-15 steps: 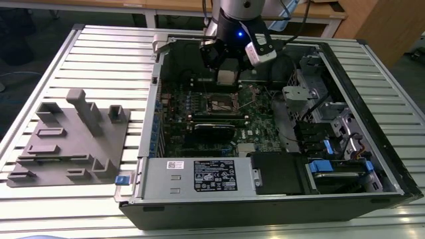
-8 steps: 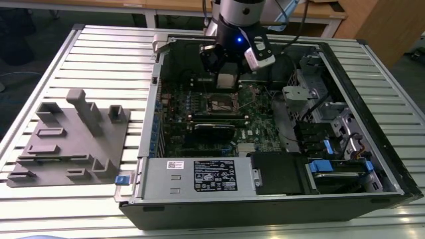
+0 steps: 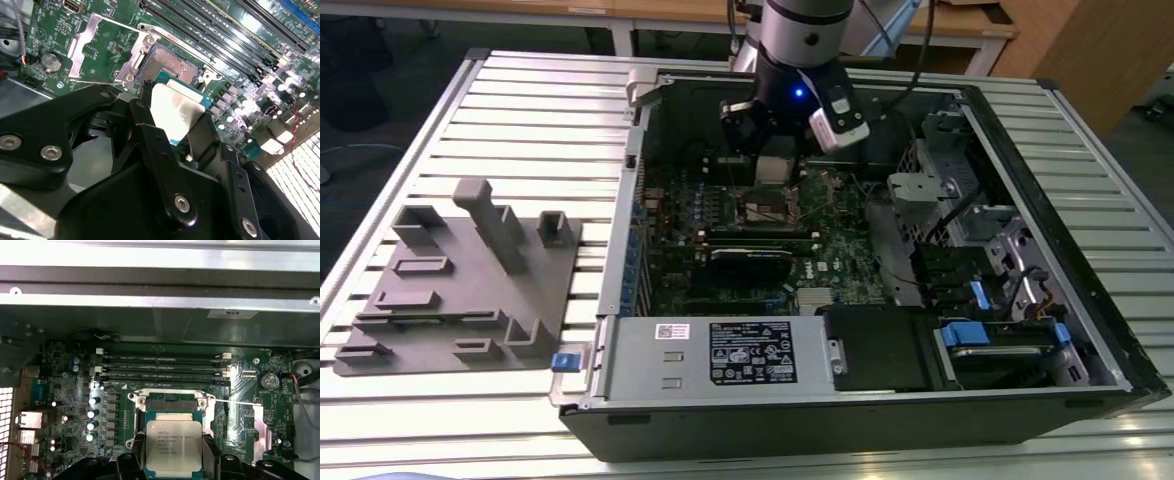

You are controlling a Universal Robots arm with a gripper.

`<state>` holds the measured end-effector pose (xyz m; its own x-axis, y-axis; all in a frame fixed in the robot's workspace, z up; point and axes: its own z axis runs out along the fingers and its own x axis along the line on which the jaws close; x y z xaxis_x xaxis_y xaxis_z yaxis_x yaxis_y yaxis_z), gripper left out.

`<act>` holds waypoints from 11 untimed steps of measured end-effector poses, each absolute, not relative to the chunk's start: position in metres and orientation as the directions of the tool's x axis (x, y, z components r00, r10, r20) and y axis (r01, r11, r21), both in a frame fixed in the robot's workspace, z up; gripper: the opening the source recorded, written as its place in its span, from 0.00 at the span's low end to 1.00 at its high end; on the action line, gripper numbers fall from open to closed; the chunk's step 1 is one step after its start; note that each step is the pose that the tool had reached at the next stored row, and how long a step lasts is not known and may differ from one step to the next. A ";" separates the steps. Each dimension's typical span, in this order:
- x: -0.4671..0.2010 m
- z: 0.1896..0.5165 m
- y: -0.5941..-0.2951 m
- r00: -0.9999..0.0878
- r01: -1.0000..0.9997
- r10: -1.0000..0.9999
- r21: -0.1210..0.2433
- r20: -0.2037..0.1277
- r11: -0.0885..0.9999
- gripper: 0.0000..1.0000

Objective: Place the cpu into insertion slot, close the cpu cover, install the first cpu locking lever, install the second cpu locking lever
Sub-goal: 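Place the cpu into insertion slot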

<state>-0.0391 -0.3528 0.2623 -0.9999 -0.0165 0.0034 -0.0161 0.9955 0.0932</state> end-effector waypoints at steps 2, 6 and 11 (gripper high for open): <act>-0.039 0.259 -0.353 -1.000 -0.018 -0.018 0.093 0.003 0.995 0.54; -0.039 0.254 -0.353 -1.000 -0.021 -0.022 0.093 0.003 0.995 0.54; -0.039 0.246 -0.353 -1.000 -0.026 -0.026 0.093 0.002 0.995 0.54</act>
<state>-0.0391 -0.3529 0.2459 -0.9997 -0.0261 0.0016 -0.0258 0.9953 0.0932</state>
